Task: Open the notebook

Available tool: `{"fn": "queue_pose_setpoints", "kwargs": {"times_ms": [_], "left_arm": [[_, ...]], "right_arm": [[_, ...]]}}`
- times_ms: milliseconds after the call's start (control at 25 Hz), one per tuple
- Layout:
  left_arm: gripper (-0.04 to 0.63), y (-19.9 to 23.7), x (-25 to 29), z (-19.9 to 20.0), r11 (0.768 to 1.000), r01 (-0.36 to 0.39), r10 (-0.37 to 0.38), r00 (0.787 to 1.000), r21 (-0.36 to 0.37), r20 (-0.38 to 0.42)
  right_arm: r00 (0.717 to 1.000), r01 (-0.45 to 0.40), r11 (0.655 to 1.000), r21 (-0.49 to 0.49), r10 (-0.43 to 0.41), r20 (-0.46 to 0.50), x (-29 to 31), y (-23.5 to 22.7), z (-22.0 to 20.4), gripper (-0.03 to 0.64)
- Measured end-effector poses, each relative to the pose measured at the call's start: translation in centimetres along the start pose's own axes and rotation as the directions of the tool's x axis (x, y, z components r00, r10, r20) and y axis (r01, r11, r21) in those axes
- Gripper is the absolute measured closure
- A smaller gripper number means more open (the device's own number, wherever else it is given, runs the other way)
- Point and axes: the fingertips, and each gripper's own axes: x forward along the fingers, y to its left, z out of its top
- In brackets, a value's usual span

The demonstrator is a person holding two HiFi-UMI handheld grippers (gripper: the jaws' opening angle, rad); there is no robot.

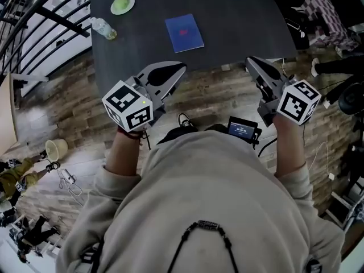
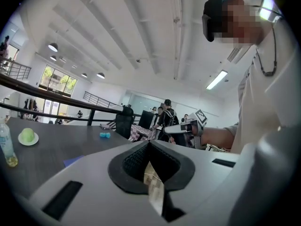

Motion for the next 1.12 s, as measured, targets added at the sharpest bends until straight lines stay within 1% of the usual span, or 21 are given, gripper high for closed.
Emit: {"fn": "queue_pose_setpoints", "kwargs": {"times_ms": [80,200,280,400,600,680,760,840,920,1040,1120], "left_arm": [[0.589,1.8,-0.1,0.0,0.999,-0.018,0.019,1.0,-0.027,0.014],[0.588,1.6,-0.8,-1.0,0.998,-0.028,0.03,0.999,-0.059,0.024],[0.589,2.4,-1.0,-1.3,0.997,-0.042,0.044,0.999,-0.068,0.021],[0.589,3.4,-1.4,-0.7,0.995,-0.077,0.079,0.996,-0.068,0.033],[0.588,1.3,-3.7,0.4,0.986,-0.155,0.158,0.987,-0.057,0.041],[0.589,1.5,-4.7,0.6,0.979,-0.195,0.197,0.98,-0.065,0.037],[0.589,4.1,-4.2,1.0,0.97,-0.232,0.235,0.972,-0.072,0.03],[0.589,8.2,-2.2,1.7,0.963,-0.259,0.262,0.965,-0.074,0.023],[0.589,11.2,0.2,2.8,0.96,-0.271,0.273,0.962,-0.076,0.025],[0.589,12.8,3.7,4.7,0.961,-0.268,0.271,0.962,-0.069,0.034],[0.589,13.4,5.5,5.1,0.961,-0.271,0.272,0.962,-0.052,0.012]], "right_arm": [[1.0,0.003,1.0,0.009,-0.003,-0.01,1.7,-0.5,0.8,0.601],[1.0,-0.012,1.0,-0.007,0.011,-0.028,2.1,0.4,0.8,0.601],[0.999,-0.027,0.999,-0.023,0.026,-0.038,3.5,0.1,1.7,0.601],[0.997,-0.058,0.998,-0.038,0.056,-0.058,5.5,-0.3,2.6,0.601],[0.99,-0.126,0.991,-0.046,0.123,-0.063,5.3,1.9,3.2,0.601],[0.985,-0.16,0.986,-0.043,0.157,-0.066,6.3,2.5,3.8,0.601],[0.977,-0.203,0.978,-0.038,0.201,-0.068,9.3,1.1,5.0,0.601],[0.968,-0.244,0.969,-0.034,0.241,-0.072,13.4,-1.8,6.8,0.601],[0.96,-0.273,0.962,-0.031,0.27,-0.08,16.3,-4.4,8.5,0.601],[0.952,-0.297,0.955,-0.027,0.294,-0.083,17.8,-7.3,10.9,0.601],[0.95,-0.305,0.952,-0.017,0.303,-0.08,18.5,-8.9,11.9,0.601]]}}
